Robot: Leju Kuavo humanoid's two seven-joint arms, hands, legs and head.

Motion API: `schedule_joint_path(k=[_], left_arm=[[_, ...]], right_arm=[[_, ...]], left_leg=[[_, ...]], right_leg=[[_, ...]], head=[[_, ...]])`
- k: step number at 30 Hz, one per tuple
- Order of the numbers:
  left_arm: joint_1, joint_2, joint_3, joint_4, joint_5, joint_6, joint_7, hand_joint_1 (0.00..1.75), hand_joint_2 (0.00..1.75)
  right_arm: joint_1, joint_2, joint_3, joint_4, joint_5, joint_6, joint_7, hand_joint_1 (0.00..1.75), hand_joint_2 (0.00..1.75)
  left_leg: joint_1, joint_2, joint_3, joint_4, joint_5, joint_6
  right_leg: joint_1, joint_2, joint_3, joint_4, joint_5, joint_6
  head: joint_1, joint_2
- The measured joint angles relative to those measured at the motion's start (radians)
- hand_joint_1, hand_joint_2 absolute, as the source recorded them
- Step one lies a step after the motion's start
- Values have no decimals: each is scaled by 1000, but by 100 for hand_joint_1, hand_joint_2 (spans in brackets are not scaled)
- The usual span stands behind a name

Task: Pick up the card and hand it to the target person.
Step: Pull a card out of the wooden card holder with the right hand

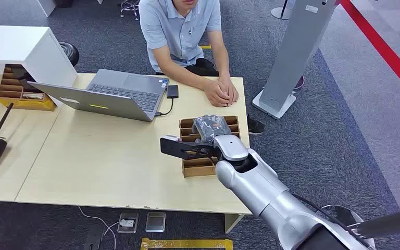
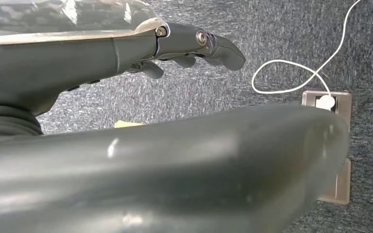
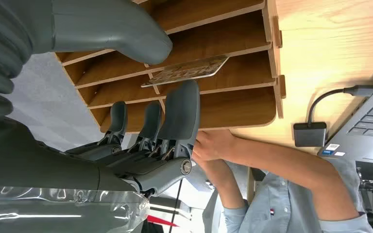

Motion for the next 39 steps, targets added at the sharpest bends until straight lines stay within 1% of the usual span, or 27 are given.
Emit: schedule_joint_path(k=[7, 17, 21, 23, 24, 27, 28, 39], left_arm=[[0, 0, 0, 0, 0, -1, 0, 0, 0], [0, 0, 0, 0, 2, -4, 0, 0, 0], [1, 0, 0, 0, 3, -6, 0, 0, 0], [1, 0, 0, 0, 3, -6, 0, 0, 0], [1, 0, 0, 0, 3, -6, 0, 0, 0], [1, 0, 0, 0, 3, -8, 0, 0, 0], [1, 0, 0, 0, 3, -9, 0, 0, 0], [1, 0, 0, 0, 5, -9, 0, 0, 0]], right_arm=[[-1, 7, 0, 23, -6, -5, -1, 96, 175], [-6, 15, 0, 43, -8, -5, 1, 99, 175], [-8, 15, 0, 46, -9, -5, 3, 114, 175], [-8, 15, 0, 46, -9, -5, 3, 116, 175], [-8, 15, 0, 47, -9, -5, 3, 120, 175], [-11, 15, -1, 47, -9, -8, 5, 142, 175], [-12, 15, -2, 47, -8, -11, 6, 146, 175], [-16, 15, -2, 52, -8, -17, 13, 146, 175]], left_leg=[[0, 0, 0, 0, 0, 0], [0, 0, 0, 0, 0, 0], [0, 0, 0, 0, 0, 0], [0, 0, 0, 0, 0, 0], [0, 0, 0, 0, 0, 0], [0, 0, 0, 0, 0, 0], [0, 0, 0, 0, 0, 0], [0, 0, 0, 0, 0, 0]], right_leg=[[0, 0, 0, 0, 0, 0], [0, 0, 0, 0, 0, 0], [0, 0, 0, 0, 0, 0], [0, 0, 0, 0, 0, 0], [0, 0, 0, 0, 0, 0], [0, 0, 0, 0, 0, 0], [0, 0, 0, 0, 0, 0], [0, 0, 0, 0, 0, 0]], head=[[0, 0], [0, 0], [0, 0], [0, 0], [0, 0], [0, 0], [0, 0], [0, 0]])
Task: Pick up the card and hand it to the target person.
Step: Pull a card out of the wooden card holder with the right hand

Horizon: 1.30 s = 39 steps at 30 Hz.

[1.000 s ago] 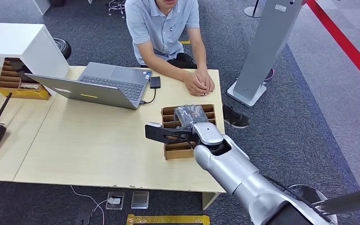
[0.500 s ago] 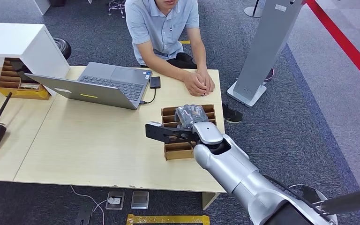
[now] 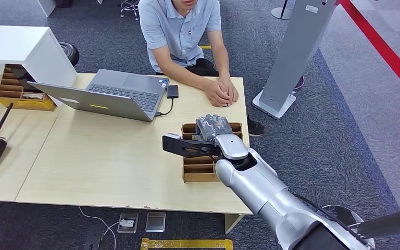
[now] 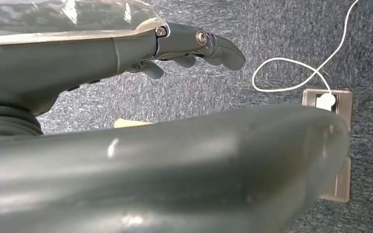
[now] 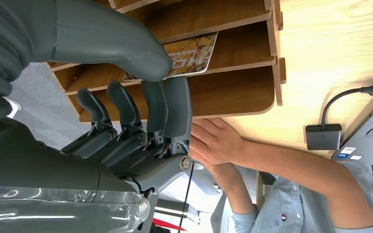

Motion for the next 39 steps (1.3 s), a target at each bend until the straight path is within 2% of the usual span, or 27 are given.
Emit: schedule_joint_path(k=[27, 32, 39], left_arm=[[3, 0, 0, 0, -4, 4, -10, 0, 0], [8, 0, 0, 0, 9, 5, -13, 0, 0], [12, 0, 0, 0, 32, 3, -16, 0, 0]], right_arm=[[-2, -15, -18, -15, -30, -10, 9, 150, 175], [-6, -40, -44, -77, -51, -11, 46, 150, 175], [-1, -97, -101, -250, -53, -13, 116, 150, 175]], left_leg=[[0, 0, 0, 0, 0, 0], [0, 0, 0, 0, 0, 0], [0, 0, 0, 0, 0, 0]], right_leg=[[0, 0, 0, 0, 0, 0], [0, 0, 0, 0, 0, 0], [0, 0, 0, 0, 0, 0]], head=[[0, 0], [0, 0], [0, 0]])
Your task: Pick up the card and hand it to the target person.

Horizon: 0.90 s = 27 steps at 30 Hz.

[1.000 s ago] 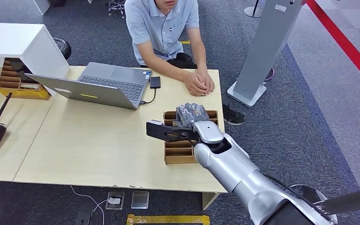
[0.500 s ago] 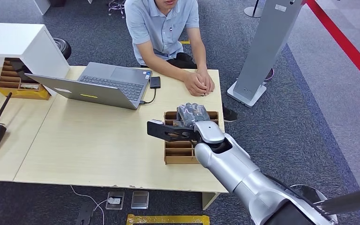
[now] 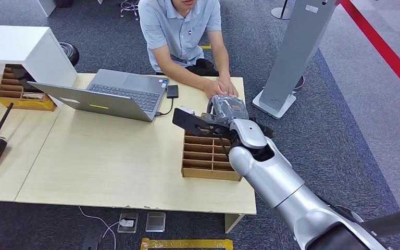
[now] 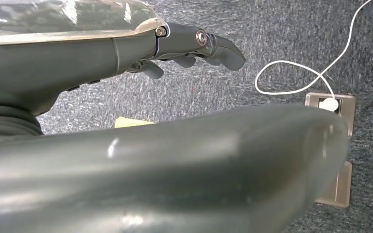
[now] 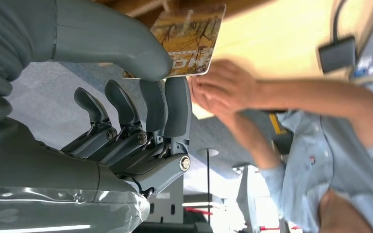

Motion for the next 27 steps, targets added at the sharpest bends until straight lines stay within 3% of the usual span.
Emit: schedule_joint_path(k=[8, 14, 22, 27], left_arm=[[1, 0, 0, 0, 11, -8, -5, 0, 0], [1, 0, 0, 0, 9, -14, -16, 0, 0], [-14, -2, 0, 0, -31, -30, -24, 0, 0], [-27, -4, 0, 0, -49, -30, -24, 0, 0]], right_arm=[[21, -68, -63, -204, -10, 24, 31, 150, 175], [33, -91, -90, -278, -5, 0, -18, 150, 175], [19, -89, -117, -193, 165, -402, -309, 150, 175], [6, -73, -142, -46, 206, -589, -423, 150, 175]], left_leg=[[0, 0, 0, 0, 0, 0], [0, 0, 0, 0, 0, 0], [0, 0, 0, 0, 0, 0], [0, 0, 0, 0, 0, 0]], right_leg=[[0, 0, 0, 0, 0, 0], [0, 0, 0, 0, 0, 0], [0, 0, 1, 0, 0, 0], [0, 0, 1, 0, 0, 0]], head=[[0, 0], [0, 0], [0, 0], [0, 0]])
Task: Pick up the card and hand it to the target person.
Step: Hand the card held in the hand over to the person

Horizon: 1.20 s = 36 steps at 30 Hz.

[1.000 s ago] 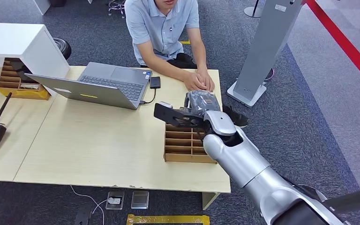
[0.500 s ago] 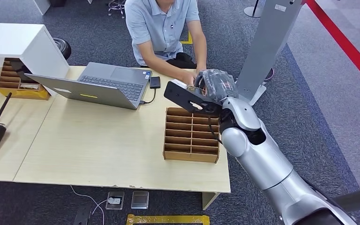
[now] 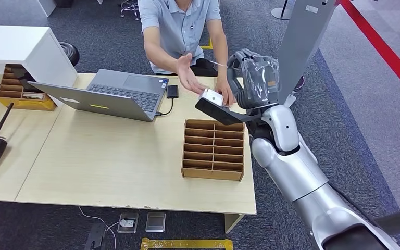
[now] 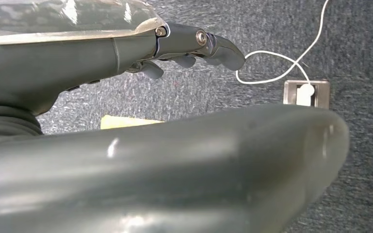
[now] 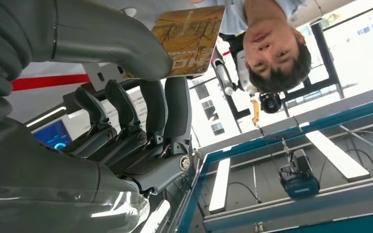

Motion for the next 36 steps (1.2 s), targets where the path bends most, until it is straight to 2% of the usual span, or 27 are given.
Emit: schedule_joint_path(k=[5, 15, 19, 20, 24, 32, 36], left_arm=[[-3, 0, 0, 0, -5, 1, -1, 0, 0], [-4, 0, 0, 0, -6, 1, -2, 0, 0], [-3, 0, 0, 0, -3, 1, -2, 0, 175], [-3, 0, 0, 0, -2, 1, -2, 0, 175], [-3, 0, 0, 0, -1, -5, -10, 0, 0], [-1, 1, 0, 0, 15, 1, -14, 0, 0], [0, 1, 0, 0, 23, 3, -14, 0, 0]], right_arm=[[-2, 15, -9, 111, 7, -50, -22, 150, 175], [-15, 48, -16, 234, -1, -56, -29, 150, 175], [-16, 58, -16, 256, -3, -56, -29, 0, 175], [-16, 61, -16, 260, -5, -56, -30, 0, 175], [-16, 68, -17, 275, -12, -59, -32, 0, 175], [-16, 75, -21, 294, -48, -65, -48, 0, 175], [-11, 78, -33, 291, -127, -52, -83, 0, 175]], left_leg=[[0, 0, 0, 0, 0, 0], [0, 0, 0, 0, 0, 0], [0, 0, 0, 0, 0, 0], [0, 0, 0, 0, 0, 0], [0, 0, 0, 0, 0, 0], [0, 0, 0, 0, 0, 0], [0, 0, 0, 0, 0, 0]], right_leg=[[0, 0, 0, 0, 0, 0], [0, 0, 0, 0, 0, 0], [0, 0, 0, 0, 0, 0], [0, 0, 0, 0, 0, 0], [0, 0, 0, 0, 0, 0], [0, 0, 0, 0, 0, 0], [0, 0, 0, 0, 0, 0]], head=[[0, 0], [0, 0], [0, 0], [0, 0], [0, 0], [0, 0], [0, 0]])
